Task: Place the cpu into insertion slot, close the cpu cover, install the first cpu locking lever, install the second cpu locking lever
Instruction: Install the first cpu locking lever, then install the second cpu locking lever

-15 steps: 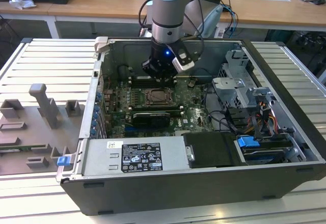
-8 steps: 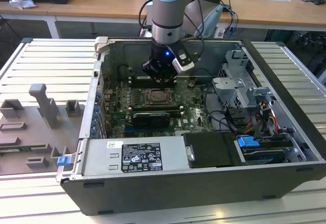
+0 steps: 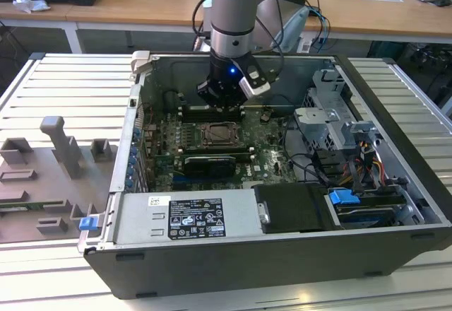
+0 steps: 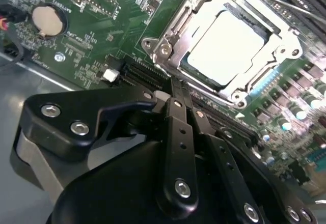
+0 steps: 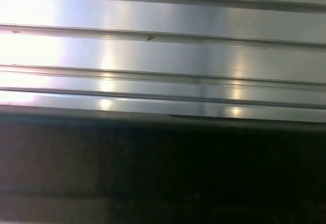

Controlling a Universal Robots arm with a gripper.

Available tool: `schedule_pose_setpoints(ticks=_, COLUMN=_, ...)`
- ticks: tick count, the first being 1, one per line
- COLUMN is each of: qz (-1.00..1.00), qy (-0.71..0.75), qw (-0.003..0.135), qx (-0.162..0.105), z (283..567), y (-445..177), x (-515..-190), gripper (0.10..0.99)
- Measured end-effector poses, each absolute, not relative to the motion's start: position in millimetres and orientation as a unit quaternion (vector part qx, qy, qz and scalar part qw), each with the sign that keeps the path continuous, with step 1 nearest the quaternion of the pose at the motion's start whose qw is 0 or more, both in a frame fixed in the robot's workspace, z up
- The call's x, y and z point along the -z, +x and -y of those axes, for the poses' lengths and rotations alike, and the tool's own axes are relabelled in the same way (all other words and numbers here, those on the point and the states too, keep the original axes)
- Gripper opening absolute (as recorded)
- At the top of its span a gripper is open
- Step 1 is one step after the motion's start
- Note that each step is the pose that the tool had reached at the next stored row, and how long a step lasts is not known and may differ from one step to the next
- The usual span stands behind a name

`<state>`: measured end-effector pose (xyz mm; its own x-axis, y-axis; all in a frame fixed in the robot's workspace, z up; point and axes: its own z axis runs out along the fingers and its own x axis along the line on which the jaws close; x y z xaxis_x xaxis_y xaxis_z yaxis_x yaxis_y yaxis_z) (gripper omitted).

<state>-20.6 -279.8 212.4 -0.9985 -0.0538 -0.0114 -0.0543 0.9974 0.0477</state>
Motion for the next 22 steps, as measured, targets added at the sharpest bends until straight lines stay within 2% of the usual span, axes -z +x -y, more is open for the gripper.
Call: schedule_pose_setpoints(ticks=22, qz=-0.999, qy=-0.027, qw=0.005, qx=-0.024, z=287.3, y=-20.7, x=-217.3, gripper=0.106)
